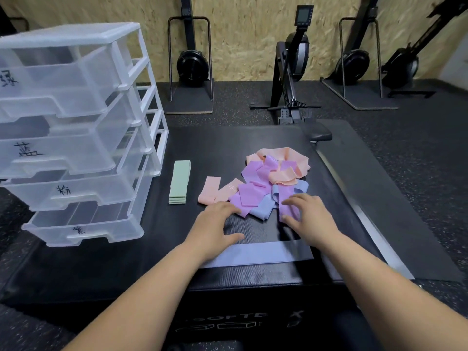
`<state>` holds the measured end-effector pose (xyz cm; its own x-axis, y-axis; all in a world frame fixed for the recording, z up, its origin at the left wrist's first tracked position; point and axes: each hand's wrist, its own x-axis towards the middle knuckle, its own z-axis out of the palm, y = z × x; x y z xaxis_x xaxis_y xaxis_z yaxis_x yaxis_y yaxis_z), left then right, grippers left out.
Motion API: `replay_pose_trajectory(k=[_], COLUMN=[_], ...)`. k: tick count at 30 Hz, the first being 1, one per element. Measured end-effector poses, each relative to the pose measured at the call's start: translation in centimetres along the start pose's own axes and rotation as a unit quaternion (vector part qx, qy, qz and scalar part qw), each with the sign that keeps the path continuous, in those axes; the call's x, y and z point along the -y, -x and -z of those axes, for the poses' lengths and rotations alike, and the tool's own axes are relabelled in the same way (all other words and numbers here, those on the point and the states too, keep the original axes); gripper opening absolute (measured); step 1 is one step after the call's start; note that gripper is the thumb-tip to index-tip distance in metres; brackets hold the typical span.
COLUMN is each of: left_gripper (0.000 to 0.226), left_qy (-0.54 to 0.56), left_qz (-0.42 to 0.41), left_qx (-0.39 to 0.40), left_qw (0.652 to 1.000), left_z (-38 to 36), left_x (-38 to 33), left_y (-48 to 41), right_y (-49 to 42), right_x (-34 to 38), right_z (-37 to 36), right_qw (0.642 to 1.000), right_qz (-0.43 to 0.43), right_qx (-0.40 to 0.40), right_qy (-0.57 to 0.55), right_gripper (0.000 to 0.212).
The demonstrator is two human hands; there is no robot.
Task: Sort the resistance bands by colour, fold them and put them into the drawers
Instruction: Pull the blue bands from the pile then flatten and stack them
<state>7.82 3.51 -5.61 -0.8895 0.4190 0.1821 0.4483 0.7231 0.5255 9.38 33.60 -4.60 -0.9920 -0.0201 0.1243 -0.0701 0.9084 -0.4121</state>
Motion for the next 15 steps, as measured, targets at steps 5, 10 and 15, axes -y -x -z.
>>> replay_pose_trajectory(k=[5, 10, 15], left_gripper=[0.068, 0.069, 0.069], left_qy=[-0.059, -0.106, -0.083], left_qz=[-0.02, -0.011, -0.002], left_qx=[0.01, 0.025, 0.026], left_qw=[0.998, 0.994, 0.996], left_z=[-1.7, -3.0, -3.4], left_x=[-0.7, -0.8, -0.4], left_y=[-3.0, -4.4, -4.3], right_y=[-2.6, -3.7, -4.2], right_x=[2.4, 3.4, 3.6], right_z=[-1.1, -2.3, -3.4], right_qw=[0.992, 0.981, 0.982], right_qz=[0.085, 0.121, 0.093], right_qx=[0.007, 0.018, -0.029], right_qy=[0.096, 0.152, 0.162], right_gripper=[0.047, 0.031, 0.03])
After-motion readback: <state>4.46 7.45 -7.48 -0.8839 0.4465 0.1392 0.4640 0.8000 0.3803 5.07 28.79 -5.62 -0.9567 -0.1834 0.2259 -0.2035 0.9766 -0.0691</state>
